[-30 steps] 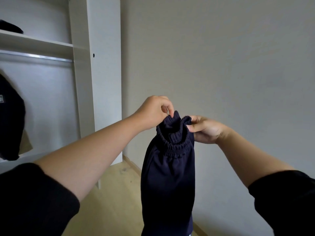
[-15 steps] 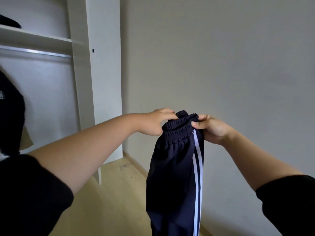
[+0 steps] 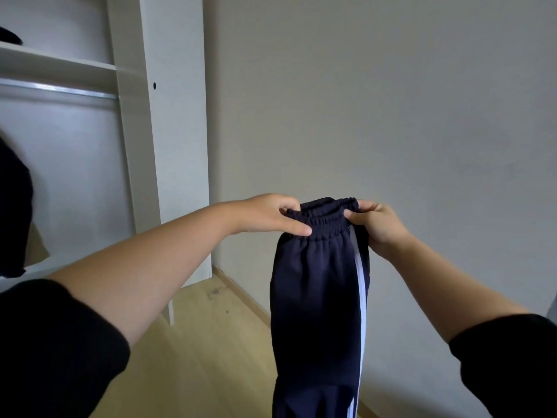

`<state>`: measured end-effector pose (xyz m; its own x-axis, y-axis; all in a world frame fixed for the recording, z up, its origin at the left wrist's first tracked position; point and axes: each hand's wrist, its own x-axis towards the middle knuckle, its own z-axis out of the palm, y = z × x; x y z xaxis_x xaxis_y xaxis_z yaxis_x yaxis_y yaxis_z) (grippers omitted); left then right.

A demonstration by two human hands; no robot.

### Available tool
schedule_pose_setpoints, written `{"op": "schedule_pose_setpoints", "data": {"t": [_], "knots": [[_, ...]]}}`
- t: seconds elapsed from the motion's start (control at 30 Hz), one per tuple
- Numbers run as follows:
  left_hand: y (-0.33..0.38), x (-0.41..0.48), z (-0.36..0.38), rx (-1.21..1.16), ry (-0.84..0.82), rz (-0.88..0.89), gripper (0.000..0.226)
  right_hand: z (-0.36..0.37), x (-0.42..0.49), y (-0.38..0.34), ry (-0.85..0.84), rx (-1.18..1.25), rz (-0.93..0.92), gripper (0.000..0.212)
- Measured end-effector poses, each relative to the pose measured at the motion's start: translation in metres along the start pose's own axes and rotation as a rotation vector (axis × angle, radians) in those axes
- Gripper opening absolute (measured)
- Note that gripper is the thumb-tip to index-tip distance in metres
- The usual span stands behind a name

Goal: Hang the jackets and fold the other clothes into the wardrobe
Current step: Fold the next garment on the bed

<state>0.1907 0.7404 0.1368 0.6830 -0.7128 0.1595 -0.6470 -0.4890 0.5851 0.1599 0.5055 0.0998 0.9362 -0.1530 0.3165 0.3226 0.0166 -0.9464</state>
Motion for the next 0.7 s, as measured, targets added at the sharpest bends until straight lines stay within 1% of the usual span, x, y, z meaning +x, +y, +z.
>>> {"op": "schedule_pose_setpoints", "data": {"t": [0.03, 0.1, 0.17, 0.23, 0.33, 0.4, 0.43, 0.5, 0.57, 0.7], "knots": [[0.001, 0.002, 0.001, 0.007, 0.047, -0.004, 0.024, 0.003, 0.0, 0.002, 0.037, -0.008, -0.011, 0.016], [0.001, 0.008, 0.007, 0.096, 0.146, -0.001, 0.026, 0.008, 0.0, 0.003, 0.065, -0.052, -0.03, 0.012], [0.001, 0.01, 0.013, 0.123, 0.184, 0.008, 0.024, 0.009, -0.002, 0.003, 0.058, -0.078, -0.031, 0.014], [0.001, 0.011, 0.014, 0.12, 0.153, 0.025, 0.021, 0.004, -0.003, 0.002, 0.005, -0.092, -0.02, 0.015], [0.001, 0.008, 0.012, 0.113, 0.101, 0.011, 0.016, -0.005, -0.007, -0.002, -0.087, -0.126, 0.035, 0.003], [0.0, 0.01, 0.012, 0.114, 0.087, -0.004, 0.015, -0.007, -0.008, -0.003, -0.116, -0.124, 0.06, 0.013], [-0.002, 0.011, 0.013, 0.117, 0.082, -0.013, 0.015, -0.006, -0.009, -0.004, -0.119, -0.126, 0.059, 0.014], [-0.006, 0.014, 0.015, 0.095, 0.067, -0.038, 0.017, -0.002, -0.01, -0.006, -0.111, -0.147, 0.04, 0.011], [-0.009, 0.017, 0.019, 0.054, 0.055, -0.059, 0.017, 0.003, -0.011, -0.006, -0.068, -0.195, 0.016, 0.008], [-0.01, 0.02, 0.027, 0.003, 0.108, -0.026, 0.026, 0.008, -0.011, -0.005, 0.028, -0.287, -0.02, 0.022]]}}
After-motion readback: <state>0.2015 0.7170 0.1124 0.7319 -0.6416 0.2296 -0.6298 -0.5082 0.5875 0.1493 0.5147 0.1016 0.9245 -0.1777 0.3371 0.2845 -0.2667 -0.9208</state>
